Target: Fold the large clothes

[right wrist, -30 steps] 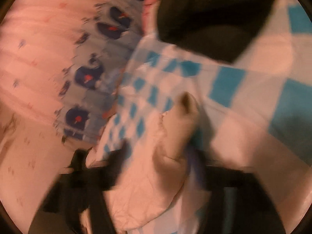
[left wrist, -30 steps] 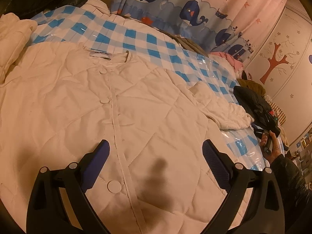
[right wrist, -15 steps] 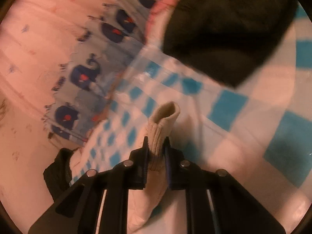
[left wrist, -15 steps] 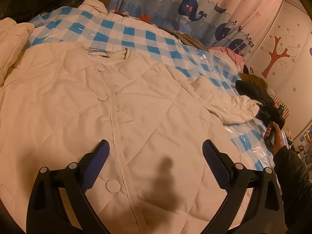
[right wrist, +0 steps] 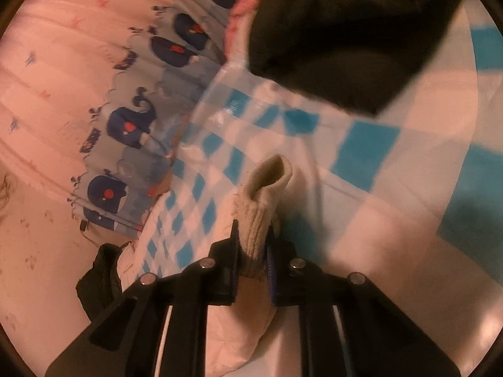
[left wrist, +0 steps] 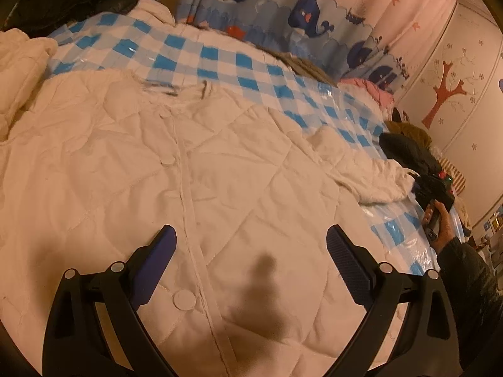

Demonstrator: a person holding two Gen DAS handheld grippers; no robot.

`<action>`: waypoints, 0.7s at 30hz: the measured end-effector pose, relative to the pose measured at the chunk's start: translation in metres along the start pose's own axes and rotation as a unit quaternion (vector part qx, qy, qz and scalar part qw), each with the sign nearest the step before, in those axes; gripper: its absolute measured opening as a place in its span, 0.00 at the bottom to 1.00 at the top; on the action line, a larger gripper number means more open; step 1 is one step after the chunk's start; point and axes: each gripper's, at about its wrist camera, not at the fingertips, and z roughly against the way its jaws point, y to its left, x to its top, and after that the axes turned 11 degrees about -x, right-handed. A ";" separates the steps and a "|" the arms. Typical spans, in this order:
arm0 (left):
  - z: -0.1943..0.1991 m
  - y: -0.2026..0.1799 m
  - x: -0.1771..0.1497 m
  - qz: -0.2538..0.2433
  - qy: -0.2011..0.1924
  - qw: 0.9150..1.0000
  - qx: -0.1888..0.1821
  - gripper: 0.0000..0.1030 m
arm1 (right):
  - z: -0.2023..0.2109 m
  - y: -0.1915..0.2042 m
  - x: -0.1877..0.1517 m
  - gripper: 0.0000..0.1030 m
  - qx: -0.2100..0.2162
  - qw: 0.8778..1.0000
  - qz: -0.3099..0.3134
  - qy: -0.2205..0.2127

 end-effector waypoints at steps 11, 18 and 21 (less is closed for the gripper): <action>0.077 0.026 0.030 0.028 -0.126 0.990 0.058 0.90 | 0.043 0.063 -0.005 0.14 0.033 0.999 -0.014 -0.030; 0.129 0.031 0.035 -0.014 -0.166 0.977 0.133 0.90 | 0.067 0.176 -0.031 0.14 0.089 0.994 0.051 -0.032; 0.153 0.032 0.033 -0.038 -0.181 0.971 0.149 0.90 | 0.076 0.238 -0.056 0.14 0.115 0.989 0.091 -0.025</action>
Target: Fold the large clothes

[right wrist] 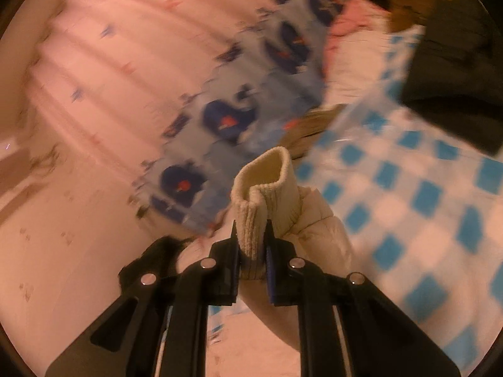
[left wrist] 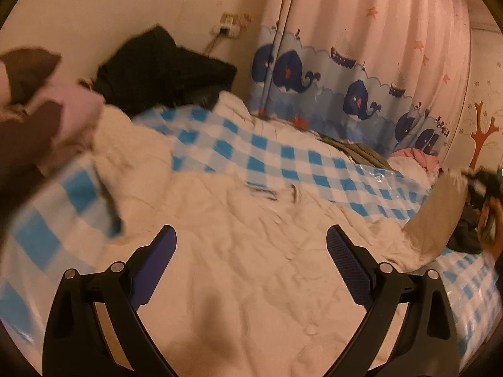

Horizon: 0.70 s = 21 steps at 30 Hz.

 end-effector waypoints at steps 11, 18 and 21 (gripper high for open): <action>0.072 0.076 0.019 0.084 -0.065 0.994 0.019 0.90 | -0.044 0.208 -0.132 0.14 0.094 0.986 0.116 0.068; 0.094 0.106 0.020 0.129 -0.080 0.988 0.017 0.91 | -0.079 0.272 -0.237 0.14 0.120 0.974 0.151 0.122; 0.099 0.112 0.020 0.142 -0.082 0.986 0.013 0.91 | -0.096 0.286 -0.287 0.14 0.119 0.967 0.166 0.152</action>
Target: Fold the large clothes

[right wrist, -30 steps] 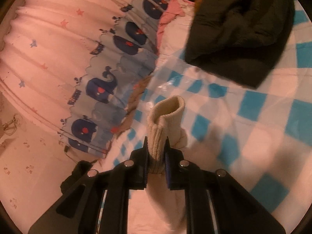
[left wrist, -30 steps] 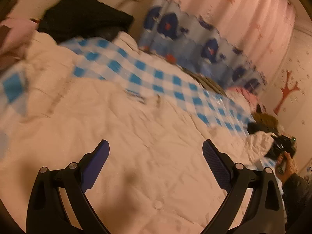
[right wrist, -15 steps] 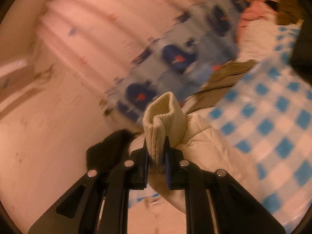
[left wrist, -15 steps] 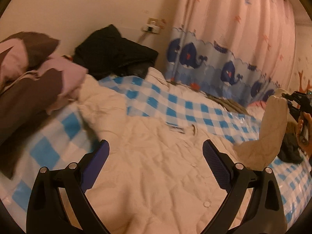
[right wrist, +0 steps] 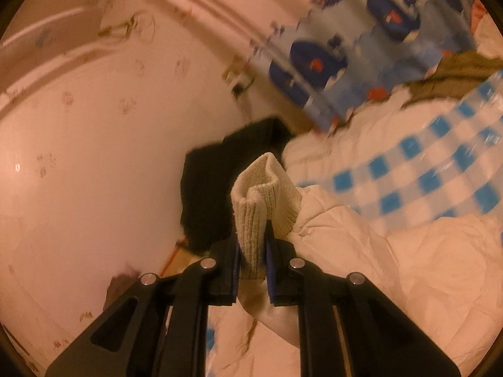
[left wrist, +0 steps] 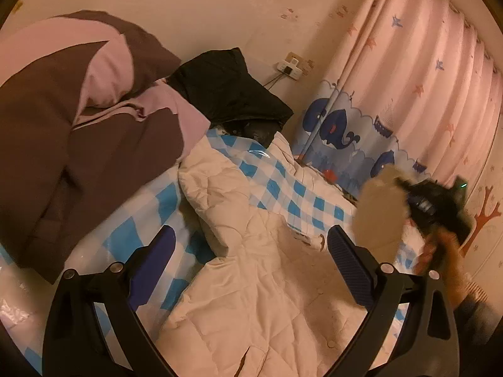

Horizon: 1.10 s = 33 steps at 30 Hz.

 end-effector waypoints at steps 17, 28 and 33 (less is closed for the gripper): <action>0.002 0.012 0.003 0.017 0.012 1.000 0.001 0.91 | -0.144 0.023 -0.199 0.56 -0.032 0.964 0.097 0.245; -0.019 0.022 -0.006 0.047 0.043 0.998 0.003 0.91 | -0.107 -0.047 -0.179 0.85 -0.112 0.948 0.116 0.274; -0.034 0.012 -0.010 0.015 0.050 0.998 0.015 0.91 | -0.041 -0.040 -0.147 0.86 -0.067 0.970 0.141 0.186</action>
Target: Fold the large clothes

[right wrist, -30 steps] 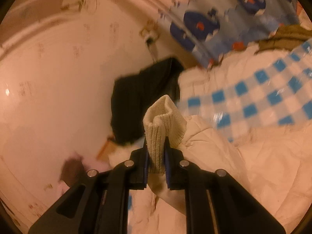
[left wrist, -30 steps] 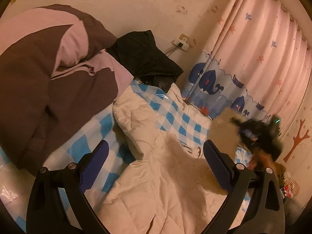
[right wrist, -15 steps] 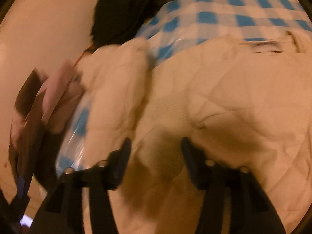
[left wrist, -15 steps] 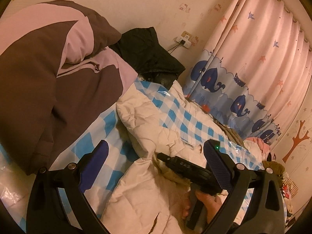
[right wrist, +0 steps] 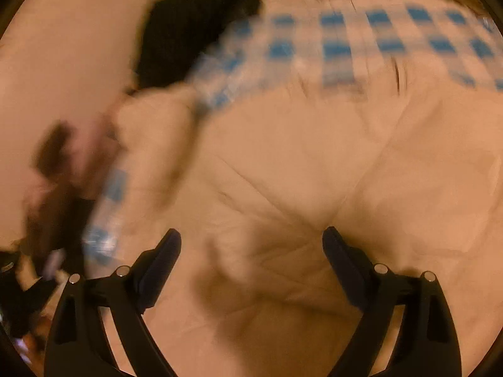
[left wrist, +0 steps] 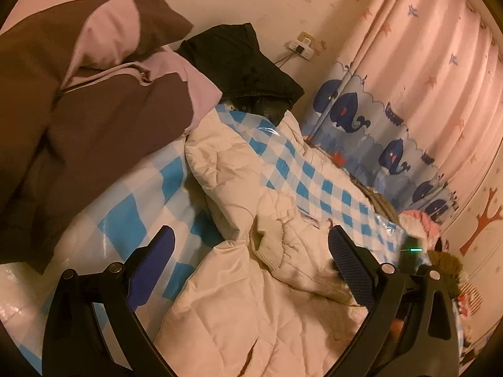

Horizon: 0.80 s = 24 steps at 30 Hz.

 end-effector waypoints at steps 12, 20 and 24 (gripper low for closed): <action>-0.148 -0.035 0.205 -0.074 0.065 0.994 0.051 0.92 | 0.008 -0.101 -0.055 0.91 0.029 0.997 -0.055 -0.049; -0.203 0.091 0.271 0.093 0.115 0.965 0.217 0.91 | 0.005 -0.103 -0.054 0.92 0.049 0.995 -0.064 -0.052; -0.223 0.122 0.256 0.103 0.164 0.953 0.233 0.92 | 0.005 -0.101 -0.054 0.92 0.047 0.995 -0.064 -0.052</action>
